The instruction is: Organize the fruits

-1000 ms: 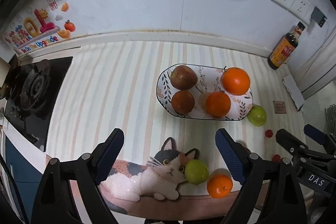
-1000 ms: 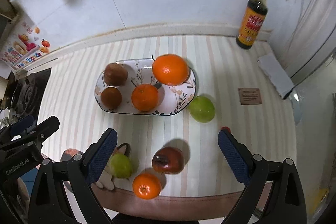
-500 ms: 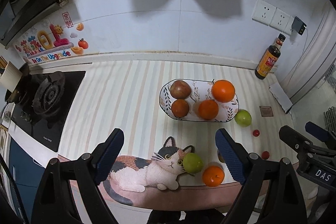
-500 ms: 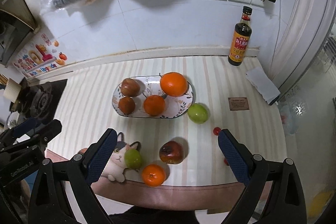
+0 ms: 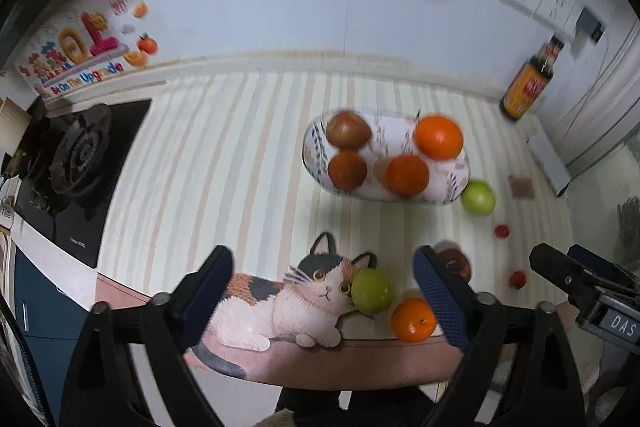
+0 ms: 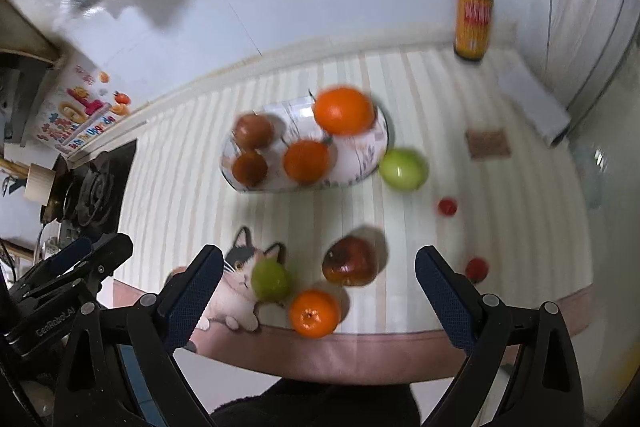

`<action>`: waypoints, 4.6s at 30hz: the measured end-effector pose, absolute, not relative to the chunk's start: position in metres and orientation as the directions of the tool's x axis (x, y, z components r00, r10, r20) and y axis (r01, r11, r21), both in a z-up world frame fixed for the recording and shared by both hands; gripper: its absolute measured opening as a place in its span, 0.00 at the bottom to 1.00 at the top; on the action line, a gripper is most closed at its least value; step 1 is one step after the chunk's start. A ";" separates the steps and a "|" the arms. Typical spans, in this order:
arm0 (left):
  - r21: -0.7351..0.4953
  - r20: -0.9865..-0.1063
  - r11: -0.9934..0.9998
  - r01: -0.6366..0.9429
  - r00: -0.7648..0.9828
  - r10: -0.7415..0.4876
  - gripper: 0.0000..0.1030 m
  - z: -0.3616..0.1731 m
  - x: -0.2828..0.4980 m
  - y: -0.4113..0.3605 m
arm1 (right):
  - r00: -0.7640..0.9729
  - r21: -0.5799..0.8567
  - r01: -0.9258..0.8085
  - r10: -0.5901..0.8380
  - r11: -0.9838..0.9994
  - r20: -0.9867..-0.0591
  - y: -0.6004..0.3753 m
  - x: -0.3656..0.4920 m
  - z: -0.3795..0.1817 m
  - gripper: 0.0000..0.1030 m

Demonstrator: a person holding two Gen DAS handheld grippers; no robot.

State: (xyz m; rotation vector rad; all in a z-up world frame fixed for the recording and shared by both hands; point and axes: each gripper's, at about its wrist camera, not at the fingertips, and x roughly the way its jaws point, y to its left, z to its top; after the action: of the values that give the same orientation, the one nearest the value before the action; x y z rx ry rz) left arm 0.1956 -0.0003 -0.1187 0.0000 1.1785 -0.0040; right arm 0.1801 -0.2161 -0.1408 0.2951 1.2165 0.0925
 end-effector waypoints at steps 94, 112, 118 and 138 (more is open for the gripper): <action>-0.005 -0.980 0.997 0.083 0.198 -0.021 0.88 -0.212 0.358 -0.031 | 0.232 0.096 0.104 0.069 0.990 -0.970 -0.226 0.322 -0.240 0.92; 0.006 -0.915 1.000 0.030 0.404 -0.007 0.88 -0.130 0.230 -0.005 | 0.408 0.077 0.040 0.054 0.996 -0.912 -0.194 0.207 -0.146 0.92; 0.030 -0.892 0.998 0.053 0.452 0.003 0.88 -0.114 0.199 -0.005 | 0.453 0.063 0.037 0.039 0.997 -0.890 -0.190 0.175 -0.122 0.92; -0.016 -0.894 0.998 0.068 0.446 -0.044 0.88 -0.098 0.177 -0.004 | 0.494 0.143 0.056 0.097 0.988 -0.864 -0.194 0.147 -0.093 0.92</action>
State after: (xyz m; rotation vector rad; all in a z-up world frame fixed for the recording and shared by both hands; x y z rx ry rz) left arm 0.1772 -0.0044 -0.0984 0.0234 1.1063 -0.0693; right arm 0.1466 -0.1935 -0.0928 0.1597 1.0553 0.0252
